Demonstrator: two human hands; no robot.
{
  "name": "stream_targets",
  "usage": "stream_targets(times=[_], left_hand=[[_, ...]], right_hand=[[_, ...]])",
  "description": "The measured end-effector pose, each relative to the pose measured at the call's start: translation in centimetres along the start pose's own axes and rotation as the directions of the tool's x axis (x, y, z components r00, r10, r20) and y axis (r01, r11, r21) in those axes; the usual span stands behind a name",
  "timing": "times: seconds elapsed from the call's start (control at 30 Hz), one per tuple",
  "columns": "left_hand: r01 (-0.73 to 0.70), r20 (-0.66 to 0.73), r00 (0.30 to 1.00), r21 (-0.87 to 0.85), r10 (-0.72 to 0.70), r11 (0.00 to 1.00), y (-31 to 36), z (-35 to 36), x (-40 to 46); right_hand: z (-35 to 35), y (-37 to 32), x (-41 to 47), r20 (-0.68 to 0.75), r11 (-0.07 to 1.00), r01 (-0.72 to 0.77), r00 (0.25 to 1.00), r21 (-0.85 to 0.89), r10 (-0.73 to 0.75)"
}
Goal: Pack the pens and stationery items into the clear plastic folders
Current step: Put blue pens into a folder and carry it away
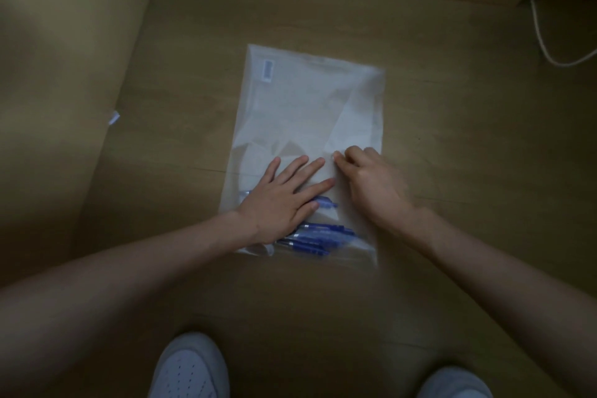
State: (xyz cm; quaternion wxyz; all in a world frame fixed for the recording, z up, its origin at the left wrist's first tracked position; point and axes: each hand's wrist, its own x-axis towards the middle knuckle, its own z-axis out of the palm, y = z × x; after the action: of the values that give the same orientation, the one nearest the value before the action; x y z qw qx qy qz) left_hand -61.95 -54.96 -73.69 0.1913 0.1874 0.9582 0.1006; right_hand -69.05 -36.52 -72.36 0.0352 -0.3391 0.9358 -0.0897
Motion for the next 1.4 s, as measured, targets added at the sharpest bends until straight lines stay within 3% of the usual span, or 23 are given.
stream_targets(times=[0.17, 0.33, 0.4, 0.47, 0.57, 0.67, 0.77, 0.9, 1.07, 1.17, 1.27, 1.4], left_hand=[[0.006, 0.002, 1.0, 0.009, -0.006, 1.0, 0.0, 0.2, 0.0], [-0.002, 0.002, 1.0, -0.002, 0.002, 1.0, -0.1, 0.5, 0.1], [-0.005, 0.006, 1.0, -0.065, 0.005, 0.998, -0.2, 0.2, 0.0], [-0.007, -0.055, 0.998, -0.233, -0.006, 0.972, -0.6, -0.4, -0.3], [0.025, -0.195, 0.973, -0.433, -0.121, 0.901, -1.7, -1.3, -1.3], [0.068, -0.278, 0.941, -0.406, -0.194, 0.911, -3.4, -1.6, -2.7], [0.204, -0.271, 0.9, -0.431, -0.342, 0.879, -4.7, -2.0, -3.7], [0.399, -0.136, 0.873, -0.357, -0.469, 0.845, -5.7, -2.2, -4.7], [0.438, -0.151, 0.85, -0.33, -0.505, 0.836, -5.4, -2.5, -5.5], [0.449, -0.143, 0.796, -0.512, -0.588, 0.732, -4.2, -2.6, -5.2], [0.441, -0.061, 0.727, -0.723, -0.684, 0.533, -4.1, -2.5, -4.6], [0.321, 0.003, 0.677, -0.901, -0.736, 0.291, -4.4, -2.4, -4.5]], right_hand=[[-0.1, -0.5, 0.4, -0.01, 0.965, 0.132, 0.99, -0.227, -0.138], [-0.2, -1.0, 0.7, 0.08, 0.963, 0.15, 0.988, -0.223, -0.135], [-0.1, -0.6, 0.4, 0.079, 0.99, 0.072, 0.995, -0.118, -0.063], [0.3, 0.4, -0.1, 0.059, 0.99, -0.085, 0.995, 0.112, 0.079], [0.3, 1.4, -1.8, 0.064, 0.881, -0.305, 0.951, 0.362, 0.303], [0.0, 1.0, -2.4, 0.081, 0.727, -0.456, 0.869, 0.514, 0.488], [-0.3, 0.5, -1.9, 0.133, 0.624, -0.525, 0.816, 0.579, 0.562], [-0.6, 0.1, -1.2, 0.163, 0.566, -0.562, 0.782, 0.603, 0.602], [-0.3, -0.7, -1.5, 0.248, 0.533, -0.689, 0.697, 0.491, 0.673], [-0.1, -1.2, -1.7, 0.307, 0.445, -0.728, 0.647, 0.521, 0.698], [0.4, -1.1, -1.6, 0.396, 0.317, -0.762, 0.587, 0.564, 0.706], [-0.5, -0.7, -2.3, 0.496, 0.09, -0.653, 0.651, 0.752, 0.575]])
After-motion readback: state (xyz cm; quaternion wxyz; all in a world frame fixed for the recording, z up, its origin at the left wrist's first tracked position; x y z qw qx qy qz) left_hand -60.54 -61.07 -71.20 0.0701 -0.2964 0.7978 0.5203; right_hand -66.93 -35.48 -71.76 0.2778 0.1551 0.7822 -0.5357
